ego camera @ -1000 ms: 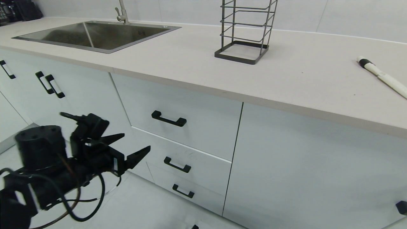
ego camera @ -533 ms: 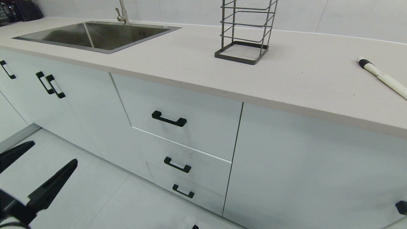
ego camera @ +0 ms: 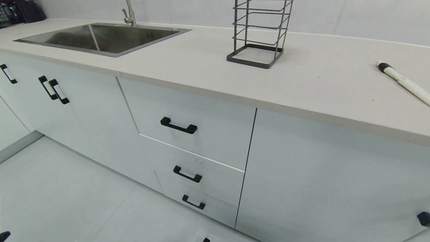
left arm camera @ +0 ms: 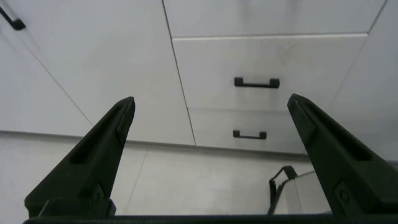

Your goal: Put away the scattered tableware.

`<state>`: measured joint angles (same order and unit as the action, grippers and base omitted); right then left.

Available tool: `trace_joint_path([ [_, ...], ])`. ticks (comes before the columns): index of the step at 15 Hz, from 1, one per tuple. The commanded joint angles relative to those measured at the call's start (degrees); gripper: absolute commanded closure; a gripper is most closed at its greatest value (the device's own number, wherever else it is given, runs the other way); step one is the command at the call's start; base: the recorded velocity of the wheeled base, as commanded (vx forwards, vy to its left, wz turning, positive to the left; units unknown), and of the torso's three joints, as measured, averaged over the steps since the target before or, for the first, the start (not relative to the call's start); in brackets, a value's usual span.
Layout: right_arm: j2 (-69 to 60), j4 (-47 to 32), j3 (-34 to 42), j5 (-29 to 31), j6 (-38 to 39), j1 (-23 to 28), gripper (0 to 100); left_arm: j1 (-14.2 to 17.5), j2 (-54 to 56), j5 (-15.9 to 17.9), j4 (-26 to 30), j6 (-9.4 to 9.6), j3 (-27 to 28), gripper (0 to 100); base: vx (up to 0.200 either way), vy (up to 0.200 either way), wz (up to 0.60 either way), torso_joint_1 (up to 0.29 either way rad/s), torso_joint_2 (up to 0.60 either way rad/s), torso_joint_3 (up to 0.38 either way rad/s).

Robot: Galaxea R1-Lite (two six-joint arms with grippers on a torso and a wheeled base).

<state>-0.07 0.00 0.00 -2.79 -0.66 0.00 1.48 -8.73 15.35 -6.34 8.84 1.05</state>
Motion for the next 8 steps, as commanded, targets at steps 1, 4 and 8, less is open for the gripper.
trace_joint_path([
  [1, 0.1, 0.0, 0.0, 0.0, 0.0, 0.0, 0, -0.9, 7.8, -0.4, 2.6, -0.66, -1.0, 0, 0.0, 0.0, 0.0, 0.0, 0.0, 0.0],
  [4, 0.1, 0.0, 0.0, 0.0, 0.0, 0.0, 0, -1.2, 8.7, -4.2, 3.4, -1.89, -1.0, 0, 0.0, 0.0, -0.6, 0.001, 0.0, 0.004],
  [8, 0.1, 0.0, 0.0, 0.1, 0.0, 0.0, 0, -1.2, 8.7, -11.3, 6.2, -5.06, -1.0, 0, 0.0, 0.0, -0.3, 0.001, 0.0, 0.001],
])
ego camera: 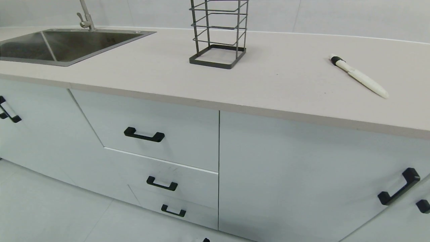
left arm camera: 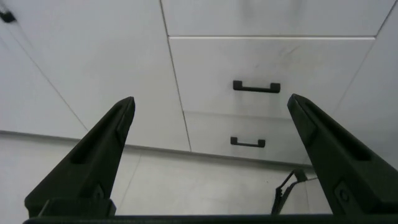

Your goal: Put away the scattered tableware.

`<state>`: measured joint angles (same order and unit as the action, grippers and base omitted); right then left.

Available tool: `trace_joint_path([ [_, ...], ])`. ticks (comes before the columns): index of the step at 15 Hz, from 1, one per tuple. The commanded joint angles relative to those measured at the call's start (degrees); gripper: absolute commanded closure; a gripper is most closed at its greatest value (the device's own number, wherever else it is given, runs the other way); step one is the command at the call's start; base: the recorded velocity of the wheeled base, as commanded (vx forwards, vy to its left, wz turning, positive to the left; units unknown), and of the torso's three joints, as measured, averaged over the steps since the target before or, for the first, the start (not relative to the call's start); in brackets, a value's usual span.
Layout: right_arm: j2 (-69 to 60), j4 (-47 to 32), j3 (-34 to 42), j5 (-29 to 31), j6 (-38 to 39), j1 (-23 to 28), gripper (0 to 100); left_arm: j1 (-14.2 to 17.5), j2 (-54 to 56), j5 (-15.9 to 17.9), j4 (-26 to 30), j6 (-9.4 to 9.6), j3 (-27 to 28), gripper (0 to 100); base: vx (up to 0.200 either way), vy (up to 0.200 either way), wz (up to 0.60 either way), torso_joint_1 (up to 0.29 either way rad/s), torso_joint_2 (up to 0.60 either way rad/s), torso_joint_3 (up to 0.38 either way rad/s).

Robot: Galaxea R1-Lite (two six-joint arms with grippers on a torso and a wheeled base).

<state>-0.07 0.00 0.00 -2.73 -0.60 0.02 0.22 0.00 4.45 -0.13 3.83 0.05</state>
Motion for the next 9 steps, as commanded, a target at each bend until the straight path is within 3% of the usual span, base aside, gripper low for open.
trace_joint_path([
  [1, 0.1, 0.0, 0.0, 0.0, 0.0, 0.0, 0, 0.0, 0.0, -0.6, 0.0, -1.72, 0.0, 0, 0.0, 0.0, 0.0, 0.0, 0.0, 0.0],
  [4, 0.1, 0.0, 0.0, 0.0, 0.0, 0.0, 0, 0.0, 0.0, -0.6, 0.2, -2.69, 0.0, 0, 0.0, 0.0, -0.6, -0.001, 0.0, -0.001],
  [9, 0.1, 0.0, 0.0, 0.0, -0.1, 0.0, 0, 0.0, 0.0, -0.6, 0.2, -2.77, 0.0, 0, 0.0, 0.0, 0.0, 0.0, 0.0, 0.0],
])
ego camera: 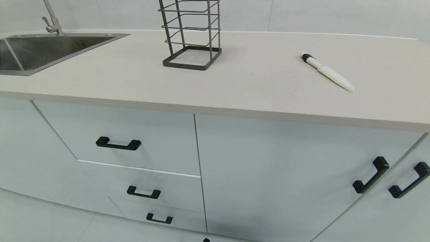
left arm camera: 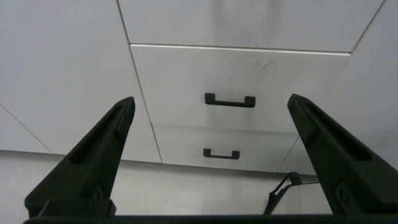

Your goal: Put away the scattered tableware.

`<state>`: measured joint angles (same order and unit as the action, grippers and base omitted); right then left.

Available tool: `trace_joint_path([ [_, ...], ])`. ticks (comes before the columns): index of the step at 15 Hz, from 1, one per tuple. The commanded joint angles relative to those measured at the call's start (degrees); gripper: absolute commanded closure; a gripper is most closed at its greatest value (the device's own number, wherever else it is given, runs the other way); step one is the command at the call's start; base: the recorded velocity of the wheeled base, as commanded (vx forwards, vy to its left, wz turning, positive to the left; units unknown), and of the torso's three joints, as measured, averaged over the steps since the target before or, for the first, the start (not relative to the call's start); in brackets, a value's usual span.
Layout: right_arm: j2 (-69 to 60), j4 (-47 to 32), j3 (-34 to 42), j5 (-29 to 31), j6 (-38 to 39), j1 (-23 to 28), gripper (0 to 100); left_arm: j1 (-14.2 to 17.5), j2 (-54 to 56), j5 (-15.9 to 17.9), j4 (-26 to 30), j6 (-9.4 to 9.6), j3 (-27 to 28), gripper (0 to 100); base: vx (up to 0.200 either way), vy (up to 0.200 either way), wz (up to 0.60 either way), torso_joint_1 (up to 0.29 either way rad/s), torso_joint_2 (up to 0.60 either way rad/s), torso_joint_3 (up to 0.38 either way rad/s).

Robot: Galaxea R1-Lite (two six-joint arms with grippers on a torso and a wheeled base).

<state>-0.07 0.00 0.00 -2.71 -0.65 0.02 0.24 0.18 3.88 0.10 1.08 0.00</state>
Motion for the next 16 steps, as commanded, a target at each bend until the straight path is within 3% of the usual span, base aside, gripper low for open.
trace_joint_path([
  [1, 0.1, 0.0, 0.0, 0.0, 0.0, 0.0, 0, 0.0, -0.2, 0.0, 0.0, 0.06, 0.0, 0, 0.0, 0.0, 0.0, 0.0, 0.0, 0.0],
  [7, 0.1, 0.0, 0.0, 0.0, -0.1, 0.0, 0, -0.1, -0.2, 0.0, -0.1, -0.38, 0.0, 0, 0.0, 0.0, 0.0, 0.0, 0.0, 0.0],
  [10, 0.1, 0.0, 0.0, 0.0, 0.0, 0.0, 0, -0.1, -0.2, 0.0, 0.0, -0.56, 0.0, 0, 0.0, 0.0, -0.6, 0.004, 0.0, 0.005],
  [16, 0.1, 0.0, 0.0, 0.0, 0.0, 0.0, 0, -0.1, -0.2, -0.1, 0.0, -0.65, 0.0, 0, 0.0, 0.0, 0.0, 0.0, 0.0, 0.0],
])
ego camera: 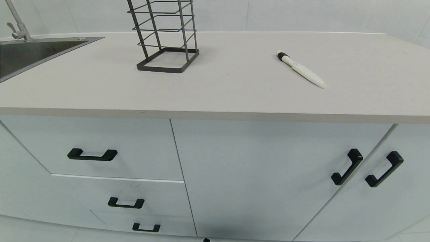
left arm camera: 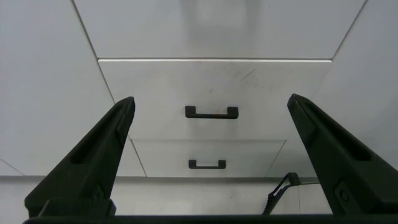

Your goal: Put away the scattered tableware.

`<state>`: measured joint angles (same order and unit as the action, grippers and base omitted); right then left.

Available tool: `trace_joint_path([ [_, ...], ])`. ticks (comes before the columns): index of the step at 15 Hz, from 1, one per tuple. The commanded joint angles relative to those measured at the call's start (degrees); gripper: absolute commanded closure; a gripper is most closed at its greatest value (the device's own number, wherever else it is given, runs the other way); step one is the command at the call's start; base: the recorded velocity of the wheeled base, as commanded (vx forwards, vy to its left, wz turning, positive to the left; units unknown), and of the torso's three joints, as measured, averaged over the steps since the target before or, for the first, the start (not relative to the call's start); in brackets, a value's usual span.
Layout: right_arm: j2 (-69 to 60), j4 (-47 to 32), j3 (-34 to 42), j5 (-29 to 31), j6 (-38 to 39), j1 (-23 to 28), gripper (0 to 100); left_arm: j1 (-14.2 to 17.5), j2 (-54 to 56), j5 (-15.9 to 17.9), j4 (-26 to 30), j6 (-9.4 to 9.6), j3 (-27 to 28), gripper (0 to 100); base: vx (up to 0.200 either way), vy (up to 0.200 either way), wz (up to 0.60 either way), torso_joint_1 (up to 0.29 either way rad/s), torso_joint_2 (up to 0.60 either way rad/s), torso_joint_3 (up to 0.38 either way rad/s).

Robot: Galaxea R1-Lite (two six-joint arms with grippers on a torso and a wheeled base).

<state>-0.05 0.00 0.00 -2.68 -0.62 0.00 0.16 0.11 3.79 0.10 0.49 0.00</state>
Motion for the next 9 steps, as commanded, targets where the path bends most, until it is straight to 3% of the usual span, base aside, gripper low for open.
trace_joint_path([
  [1, 0.0, 0.0, 0.0, 0.0, 0.0, 0.0, 0, 0.0, -0.1, 0.0, 0.0, -0.05, 0.0, 0, 0.0, 0.0, 0.0, 0.0, 0.0, 0.0],
  [5, 0.0, 0.0, 0.0, 0.0, -0.1, 0.0, 0, 0.0, -0.1, 0.0, 0.0, -0.05, 0.0, 0, 0.0, 0.0, 0.0, 0.018, -0.03, -0.005],
  [9, 0.0, 0.0, 0.0, 0.0, -0.1, 0.0, 0, 0.1, -0.1, 0.0, 0.0, -0.05, 0.0, 0, 0.0, 0.0, 0.0, 0.211, -0.1, -0.096],
])
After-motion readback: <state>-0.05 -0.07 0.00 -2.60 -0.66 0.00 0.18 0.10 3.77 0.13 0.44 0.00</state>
